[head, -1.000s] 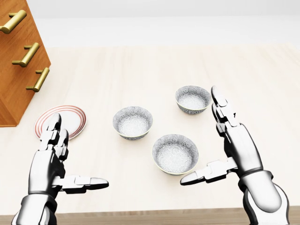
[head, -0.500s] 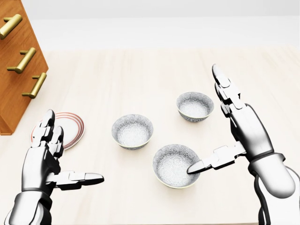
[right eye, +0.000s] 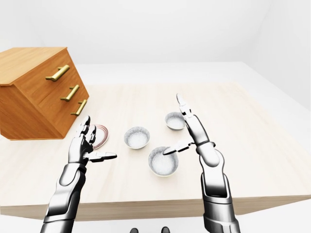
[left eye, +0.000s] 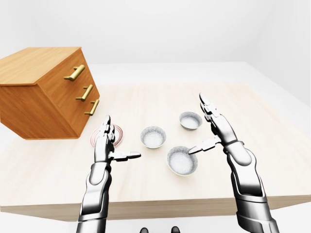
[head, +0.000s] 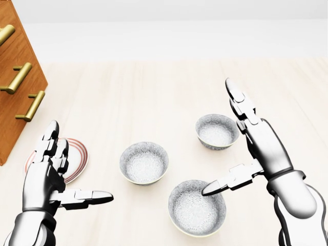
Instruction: Stack the bowl at the front on the bowl in the middle.
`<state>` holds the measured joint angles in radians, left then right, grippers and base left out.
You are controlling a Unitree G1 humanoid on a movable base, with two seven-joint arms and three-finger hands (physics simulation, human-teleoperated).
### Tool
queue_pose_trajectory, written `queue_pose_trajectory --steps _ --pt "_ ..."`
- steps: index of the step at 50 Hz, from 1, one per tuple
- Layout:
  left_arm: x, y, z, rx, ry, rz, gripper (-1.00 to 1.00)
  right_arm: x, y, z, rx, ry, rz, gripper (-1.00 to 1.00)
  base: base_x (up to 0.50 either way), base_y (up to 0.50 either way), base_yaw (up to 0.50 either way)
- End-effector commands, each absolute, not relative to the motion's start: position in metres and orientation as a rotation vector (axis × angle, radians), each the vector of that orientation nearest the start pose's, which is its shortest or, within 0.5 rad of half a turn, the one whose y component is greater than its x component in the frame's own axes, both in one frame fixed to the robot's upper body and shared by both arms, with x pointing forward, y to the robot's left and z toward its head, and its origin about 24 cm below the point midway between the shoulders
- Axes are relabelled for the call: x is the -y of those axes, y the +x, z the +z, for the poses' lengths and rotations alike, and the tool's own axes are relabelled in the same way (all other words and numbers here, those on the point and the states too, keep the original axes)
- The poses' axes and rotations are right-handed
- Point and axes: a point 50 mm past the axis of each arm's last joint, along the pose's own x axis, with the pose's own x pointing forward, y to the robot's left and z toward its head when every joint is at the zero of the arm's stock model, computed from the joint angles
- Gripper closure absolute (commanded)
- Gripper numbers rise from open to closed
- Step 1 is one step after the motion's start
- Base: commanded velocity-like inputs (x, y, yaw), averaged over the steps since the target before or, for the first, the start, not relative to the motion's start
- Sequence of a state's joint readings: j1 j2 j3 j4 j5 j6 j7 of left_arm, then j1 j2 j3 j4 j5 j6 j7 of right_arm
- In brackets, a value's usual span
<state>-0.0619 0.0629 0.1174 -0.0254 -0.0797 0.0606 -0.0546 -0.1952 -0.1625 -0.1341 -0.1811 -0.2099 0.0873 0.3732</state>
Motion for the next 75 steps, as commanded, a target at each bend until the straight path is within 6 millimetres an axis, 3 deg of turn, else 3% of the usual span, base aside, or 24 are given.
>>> queue_pose_trajectory --steps 1,17,20,21,30,37,48,52,54,55,62,75 --pt "-0.183 0.263 0.058 0.028 -0.020 0.038 -1.00 0.172 0.280 0.130 0.231 -0.419 0.247 -1.00 0.17 0.00 0.00" --pt "-0.183 0.263 0.055 0.025 -0.014 0.033 -1.00 0.169 0.280 0.128 0.222 -0.424 0.260 -1.00 0.16 0.00 0.00" --pt "-0.183 0.263 0.053 0.023 -0.008 0.030 -1.00 0.171 0.282 0.109 0.148 -0.400 0.248 -1.00 0.13 0.00 0.00" --pt "-0.182 0.262 0.053 0.023 -0.007 0.027 -1.00 0.170 0.281 0.125 0.211 -0.421 0.258 -1.00 0.13 0.00 0.00" --pt "-0.184 0.262 0.050 0.022 0.001 0.027 -1.00 0.172 0.282 0.125 0.210 -0.419 0.238 -1.00 0.07 0.00 0.00" --pt "-0.184 0.261 0.050 0.023 -0.002 0.027 -1.00 0.182 0.292 0.112 0.110 -0.615 0.190 -1.00 0.00 0.00 0.00" --pt "-0.184 0.256 0.051 0.026 -0.012 0.023 -1.00 0.191 0.340 0.090 -0.107 -0.895 0.180 -1.00 0.00 0.00 0.00" --pt "-0.186 0.253 0.053 0.032 -0.012 0.024 -1.00 0.194 0.364 0.066 -0.194 -0.959 0.179 -1.00 0.00 0.00 0.00" --pt "-0.187 0.252 0.054 0.034 -0.013 0.028 -1.00 0.191 0.373 0.071 -0.212 -0.987 0.191 -1.00 0.00 0.00 0.00" --pt "-0.188 0.251 0.055 0.035 -0.014 0.030 -1.00 0.190 0.375 0.062 -0.225 -1.007 0.196 -1.00 0.00 0.00 0.00" --pt "-0.189 0.247 0.059 0.046 -0.006 0.024 -1.00 0.179 0.385 0.063 -0.239 -1.062 0.215 -1.00 0.00 0.00 0.00" --pt "-0.187 0.245 0.057 0.041 -0.004 0.022 -1.00 0.171 0.380 0.047 -0.293 -1.116 0.246 -1.00 0.00 0.00 0.00"
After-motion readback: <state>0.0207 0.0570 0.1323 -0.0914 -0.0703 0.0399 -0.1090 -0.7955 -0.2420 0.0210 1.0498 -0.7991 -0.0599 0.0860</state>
